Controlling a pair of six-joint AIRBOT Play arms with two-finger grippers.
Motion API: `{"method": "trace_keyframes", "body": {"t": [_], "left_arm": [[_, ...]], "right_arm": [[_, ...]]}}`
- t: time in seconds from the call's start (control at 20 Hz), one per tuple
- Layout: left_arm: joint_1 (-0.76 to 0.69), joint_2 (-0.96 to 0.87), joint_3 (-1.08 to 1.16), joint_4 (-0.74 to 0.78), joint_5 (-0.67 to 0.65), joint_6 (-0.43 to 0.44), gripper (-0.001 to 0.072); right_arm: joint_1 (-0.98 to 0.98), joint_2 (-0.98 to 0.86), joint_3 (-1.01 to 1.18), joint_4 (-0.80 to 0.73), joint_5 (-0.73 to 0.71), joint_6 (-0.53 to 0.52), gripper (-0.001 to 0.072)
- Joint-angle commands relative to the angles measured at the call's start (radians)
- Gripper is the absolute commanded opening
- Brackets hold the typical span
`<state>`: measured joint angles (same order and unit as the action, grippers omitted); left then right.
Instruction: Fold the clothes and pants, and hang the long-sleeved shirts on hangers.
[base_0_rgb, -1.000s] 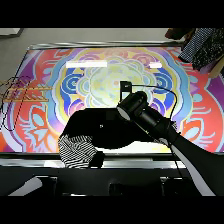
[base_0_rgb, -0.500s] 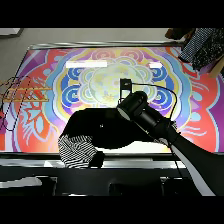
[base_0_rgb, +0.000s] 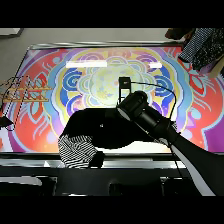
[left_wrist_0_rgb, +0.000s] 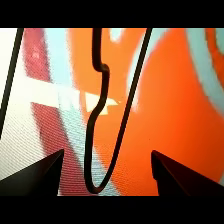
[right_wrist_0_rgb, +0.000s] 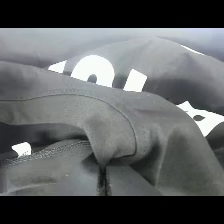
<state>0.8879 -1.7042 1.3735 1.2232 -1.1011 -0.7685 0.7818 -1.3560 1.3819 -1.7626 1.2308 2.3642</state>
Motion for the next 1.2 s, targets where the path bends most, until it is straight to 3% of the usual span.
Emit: {"method": "trace_keyframes", "body": {"t": [0.0,0.3,0.35,0.4,0.45,0.55,0.6,0.95,1.15], "left_arm": [[0.0,-0.032,0.001,0.001,0.001,0.014,0.0584],[-0.015,-0.063,0.001,0.001,-0.01,0.013,0.0556],[-0.018,-0.064,0.001,0.0,-0.019,0.013,0.0414],[-0.023,-0.064,0.001,0.001,-0.036,0.014,0.0223],[-0.027,-0.065,0.001,0.0,-0.045,0.014,0.013],[-0.035,-0.064,0.001,0.001,-0.054,0.014,0.0116],[-0.038,-0.061,0.003,-0.003,-0.061,0.014,0.003],[-0.079,-0.016,0.207,-0.098,-0.22,0.005,0.0025],[-0.123,0.1,0.34,-0.102,-0.225,-0.001,0.0023]], "right_arm": [[0.001,-0.001,0.0,-0.002,0.0,-0.009,0.0025],[0.001,-0.001,0.0,-0.003,0.0,-0.009,0.0025],[0.001,-0.001,0.0,-0.003,0.0,-0.009,0.0025],[0.001,-0.001,0.0,-0.003,0.0,-0.009,0.0025],[0.001,-0.001,0.0,-0.003,0.0,-0.009,0.0025],[0.001,-0.001,0.0,-0.006,0.0,-0.009,0.0025],[0.001,-0.001,0.0,-0.012,0.001,-0.009,0.0025],[0.001,-0.001,0.0,-0.043,0.064,-0.009,0.0025],[0.001,-0.001,0.0,-0.064,0.08,-0.008,0.0024]]}}
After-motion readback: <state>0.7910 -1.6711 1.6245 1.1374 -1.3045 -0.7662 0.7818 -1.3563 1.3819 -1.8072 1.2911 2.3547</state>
